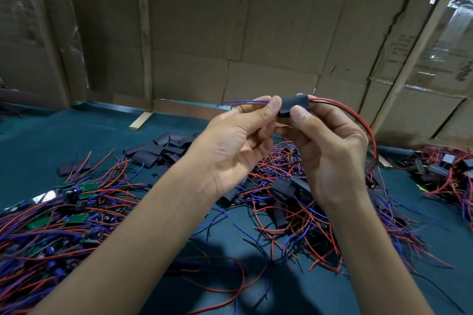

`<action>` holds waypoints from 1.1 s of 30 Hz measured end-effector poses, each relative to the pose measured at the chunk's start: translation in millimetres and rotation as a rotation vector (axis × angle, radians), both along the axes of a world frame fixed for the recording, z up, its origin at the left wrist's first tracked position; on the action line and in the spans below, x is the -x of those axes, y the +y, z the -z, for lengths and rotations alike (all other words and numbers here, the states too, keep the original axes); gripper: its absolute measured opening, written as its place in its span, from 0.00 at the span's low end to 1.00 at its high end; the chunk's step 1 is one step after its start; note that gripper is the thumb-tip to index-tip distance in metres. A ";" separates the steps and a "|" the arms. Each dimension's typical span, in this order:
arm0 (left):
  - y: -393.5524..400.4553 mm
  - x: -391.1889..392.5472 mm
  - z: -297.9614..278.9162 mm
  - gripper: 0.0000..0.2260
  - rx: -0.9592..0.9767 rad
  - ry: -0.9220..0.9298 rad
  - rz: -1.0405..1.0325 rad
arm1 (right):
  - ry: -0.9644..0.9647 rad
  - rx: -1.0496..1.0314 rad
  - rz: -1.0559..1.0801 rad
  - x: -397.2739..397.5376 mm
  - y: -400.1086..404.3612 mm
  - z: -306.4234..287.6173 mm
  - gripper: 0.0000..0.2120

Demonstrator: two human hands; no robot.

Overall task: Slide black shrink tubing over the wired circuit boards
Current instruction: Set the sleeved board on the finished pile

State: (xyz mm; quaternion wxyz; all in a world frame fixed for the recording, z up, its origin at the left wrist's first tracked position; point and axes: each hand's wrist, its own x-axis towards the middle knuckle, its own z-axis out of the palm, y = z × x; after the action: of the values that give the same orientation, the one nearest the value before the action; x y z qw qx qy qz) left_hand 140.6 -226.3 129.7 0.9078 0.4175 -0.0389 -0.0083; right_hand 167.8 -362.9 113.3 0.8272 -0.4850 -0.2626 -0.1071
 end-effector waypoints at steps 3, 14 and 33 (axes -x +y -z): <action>2.8 -1.5 0.6 0.04 -0.010 0.028 0.016 | 0.030 -0.042 0.011 -0.7 2.5 1.1 0.07; 67.5 -40.2 54.0 0.11 -1.797 -0.079 -0.377 | 0.380 0.470 0.632 -39.5 -87.1 -3.9 0.10; 90.3 -54.4 59.0 0.05 -1.548 -0.014 -0.358 | 0.019 1.409 0.254 1.4 4.7 12.0 0.11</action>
State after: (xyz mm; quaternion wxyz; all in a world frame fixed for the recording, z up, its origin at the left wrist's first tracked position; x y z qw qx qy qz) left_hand 195.0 -136.0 70.7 0.3468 0.9299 0.0396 0.1156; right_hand 166.4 -358.2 101.3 0.3008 -0.9317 -0.2034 -0.0034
